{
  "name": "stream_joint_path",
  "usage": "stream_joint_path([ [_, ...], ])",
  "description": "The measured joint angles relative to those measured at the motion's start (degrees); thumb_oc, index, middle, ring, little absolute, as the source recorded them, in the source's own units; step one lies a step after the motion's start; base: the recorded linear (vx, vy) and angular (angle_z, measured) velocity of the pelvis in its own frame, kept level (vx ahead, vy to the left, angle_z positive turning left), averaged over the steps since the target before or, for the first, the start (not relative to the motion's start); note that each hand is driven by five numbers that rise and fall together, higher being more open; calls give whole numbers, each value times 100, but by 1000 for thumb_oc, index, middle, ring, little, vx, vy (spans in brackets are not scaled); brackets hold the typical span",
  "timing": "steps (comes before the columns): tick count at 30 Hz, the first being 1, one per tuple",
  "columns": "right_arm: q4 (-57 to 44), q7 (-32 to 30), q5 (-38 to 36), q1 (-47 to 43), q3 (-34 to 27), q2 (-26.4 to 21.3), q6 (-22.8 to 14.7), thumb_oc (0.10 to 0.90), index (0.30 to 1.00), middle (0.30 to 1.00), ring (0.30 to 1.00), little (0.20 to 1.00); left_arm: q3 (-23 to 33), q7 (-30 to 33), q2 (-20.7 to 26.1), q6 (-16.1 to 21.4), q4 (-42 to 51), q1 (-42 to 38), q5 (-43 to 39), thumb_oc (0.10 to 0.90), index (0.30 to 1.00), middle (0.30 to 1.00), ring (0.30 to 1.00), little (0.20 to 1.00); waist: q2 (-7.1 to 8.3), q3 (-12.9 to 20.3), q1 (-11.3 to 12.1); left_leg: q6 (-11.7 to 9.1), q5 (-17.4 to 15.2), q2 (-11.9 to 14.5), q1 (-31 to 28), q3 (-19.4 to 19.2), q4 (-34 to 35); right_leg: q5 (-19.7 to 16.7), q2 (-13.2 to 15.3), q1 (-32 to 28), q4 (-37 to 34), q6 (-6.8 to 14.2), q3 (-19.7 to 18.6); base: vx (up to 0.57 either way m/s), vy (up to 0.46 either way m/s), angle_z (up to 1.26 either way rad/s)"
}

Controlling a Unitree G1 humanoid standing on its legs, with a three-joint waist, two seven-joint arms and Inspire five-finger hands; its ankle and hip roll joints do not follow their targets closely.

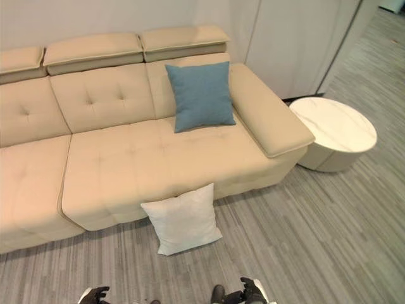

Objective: Pick up all the scattered cushions and arrange them neatly on the sofa.

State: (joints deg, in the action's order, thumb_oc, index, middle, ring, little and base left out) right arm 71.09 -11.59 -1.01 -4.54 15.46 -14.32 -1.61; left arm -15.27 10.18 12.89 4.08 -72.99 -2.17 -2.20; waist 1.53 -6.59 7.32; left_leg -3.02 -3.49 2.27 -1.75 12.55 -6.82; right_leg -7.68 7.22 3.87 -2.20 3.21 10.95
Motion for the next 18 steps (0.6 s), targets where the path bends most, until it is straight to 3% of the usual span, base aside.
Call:
stream_joint_path([
  [3,-138,-39,-36,-101,20,-163,-64,800,900,900,900,900,4,23,-48,-11,-15,-62,0,800,900,900,900,900,52,-25,-37,-183,147,86,378,58,-622,27,-145,-114,-185,-175,136,5,-254,19],
  [4,-225,-69,-51,-71,-20,-300,-80,800,900,900,900,900,-1,23,-42,-6,-6,-189,-4,800,900,900,900,900,67,-41,-59,-426,478,171,607,-92,-800,104,-280,-182,-217,-329,310,48,-205,61],
  [7,-170,-113,-56,11,-21,-362,-52,800,900,900,900,900,-21,12,-2,10,234,-246,-5,800,900,900,900,900,147,-107,-181,-400,480,201,621,-431,-699,208,-314,-311,-305,-473,645,113,-107,62],
  [9,-142,-116,-59,11,-29,-401,-54,800,900,900,900,900,-79,-105,-16,2,299,-255,1,800,900,900,900,900,197,-153,-209,-254,177,-287,603,-686,-438,393,-335,-320,-324,-374,676,185,-84,32],
  [10,-129,-115,-59,11,-46,-404,-54,800,900,900,900,900,-156,-112,-7,1,339,-274,2,800,900,900,900,900,224,-187,-227,-43,68,-586,632,-787,-309,427,-288,-319,-347,-385,671,147,-8,19],
  [11,-111,-114,-60,21,-121,-388,-54,800,900,900,900,900,-201,-138,-2,3,398,-269,4,800,900,900,900,900,199,-223,-213,176,8,-951,664,-1150,30,432,-339,-317,-346,-383,691,108,1,6],
  [12,-104,-118,-60,21,-137,-380,-54,800,900,900,900,900,-201,-179,-10,2,399,-261,3,800,900,900,900,900,137,-227,-194,288,25,-1011,679,-1218,202,449,-443,-314,-347,-408,677,262,28,-24],
  [13,-109,-112,-60,26,-139,-345,-52,800,900,900,900,900,-195,-213,-16,-1,395,-187,1,800,900,900,900,900,11,-208,-160,322,63,-979,638,-1206,490,449,-645,-319,-339,-440,605,221,52,-40],
  [14,-139,-112,-59,55,-142,-300,-60,800,900,900,900,900,-194,-214,-11,-8,393,-118,2,800,900,900,900,900,-95,-179,-169,486,210,-868,629,-1193,607,464,-799,-344,-343,-461,598,220,53,-39],
  [16,-138,-108,-54,93,-139,-203,-62,800,900,900,900,900,-147,-223,-9,-45,365,-80,-2,800,900,900,900,900,-83,-201,-174,685,420,-843,525,-1092,617,553,-864,-441,-260,-472,590,137,69,-11],
  [18,-111,-106,-48,210,-140,-173,-48,800,900,900,900,900,-146,-242,-9,-43,383,-29,-5,800,900,900,900,900,-111,-209,-153,826,471,-822,332,-1098,679,878,-810,-319,295,-328,571,157,109,-7],
])
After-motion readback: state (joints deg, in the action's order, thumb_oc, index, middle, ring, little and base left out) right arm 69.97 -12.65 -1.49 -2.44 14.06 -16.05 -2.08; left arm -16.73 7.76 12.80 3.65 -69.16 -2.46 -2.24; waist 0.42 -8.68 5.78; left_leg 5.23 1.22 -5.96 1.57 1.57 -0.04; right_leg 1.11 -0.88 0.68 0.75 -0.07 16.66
